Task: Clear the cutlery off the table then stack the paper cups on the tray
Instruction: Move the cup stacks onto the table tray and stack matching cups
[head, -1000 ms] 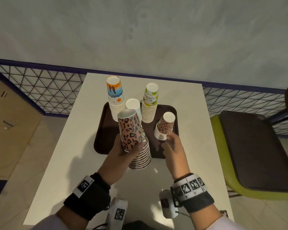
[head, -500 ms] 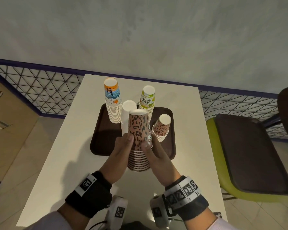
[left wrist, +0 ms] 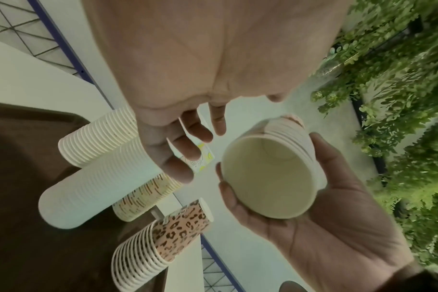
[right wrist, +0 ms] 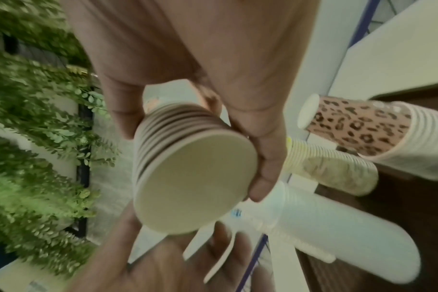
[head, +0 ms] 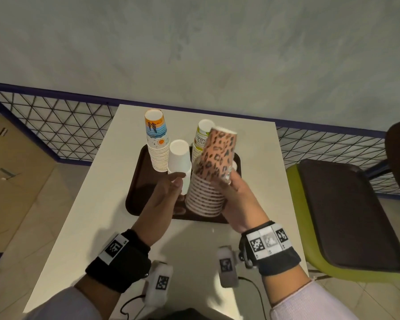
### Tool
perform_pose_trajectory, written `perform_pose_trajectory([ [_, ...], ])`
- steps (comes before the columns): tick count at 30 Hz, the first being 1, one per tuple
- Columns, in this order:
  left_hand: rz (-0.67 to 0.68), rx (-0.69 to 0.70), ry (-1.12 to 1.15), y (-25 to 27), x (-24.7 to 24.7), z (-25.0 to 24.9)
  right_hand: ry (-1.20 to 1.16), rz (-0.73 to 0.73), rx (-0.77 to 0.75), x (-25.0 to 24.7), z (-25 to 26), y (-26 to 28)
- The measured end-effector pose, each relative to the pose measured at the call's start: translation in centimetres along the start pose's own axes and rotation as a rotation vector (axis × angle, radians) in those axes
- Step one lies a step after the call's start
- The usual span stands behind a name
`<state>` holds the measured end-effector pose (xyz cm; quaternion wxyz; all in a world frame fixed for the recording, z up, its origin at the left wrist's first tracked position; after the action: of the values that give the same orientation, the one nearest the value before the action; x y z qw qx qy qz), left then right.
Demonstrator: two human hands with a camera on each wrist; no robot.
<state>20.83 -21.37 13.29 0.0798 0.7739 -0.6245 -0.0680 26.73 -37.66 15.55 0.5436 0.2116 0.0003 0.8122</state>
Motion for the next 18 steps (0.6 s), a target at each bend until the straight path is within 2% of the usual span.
perform_pose_trajectory([
  [6, -0.053, 0.078, -0.218, -2.6, -1.9, -3.6, -0.023, -0.305, -0.154, -4.6, 4.6, -2.6],
  [10, -0.18, 0.195, -0.396, -4.1, -2.8, -5.7, 0.111, -0.475, -0.243, -7.5, 5.7, -4.8],
  [13, -0.249, 0.202, -0.493, -5.1, -2.6, -6.7, 0.311, -0.529, -0.272, -8.8, 5.0, -6.3],
  [18, -0.176, 0.211, -0.762, -7.2, -1.2, -6.8, 0.53, -0.513, -0.234, -9.9, 1.2, -8.0],
])
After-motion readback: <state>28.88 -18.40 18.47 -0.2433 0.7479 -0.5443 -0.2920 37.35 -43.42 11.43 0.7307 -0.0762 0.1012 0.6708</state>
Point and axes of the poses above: each hand's wrist, its own y-axis away from the middle knuckle, its own x-axis out of the palm, z = x × y, the point moved 8 cm from there along -y, towards the middle knuckle, and after that the axes turned 2 degrees about -z, right-handed, at the moved point
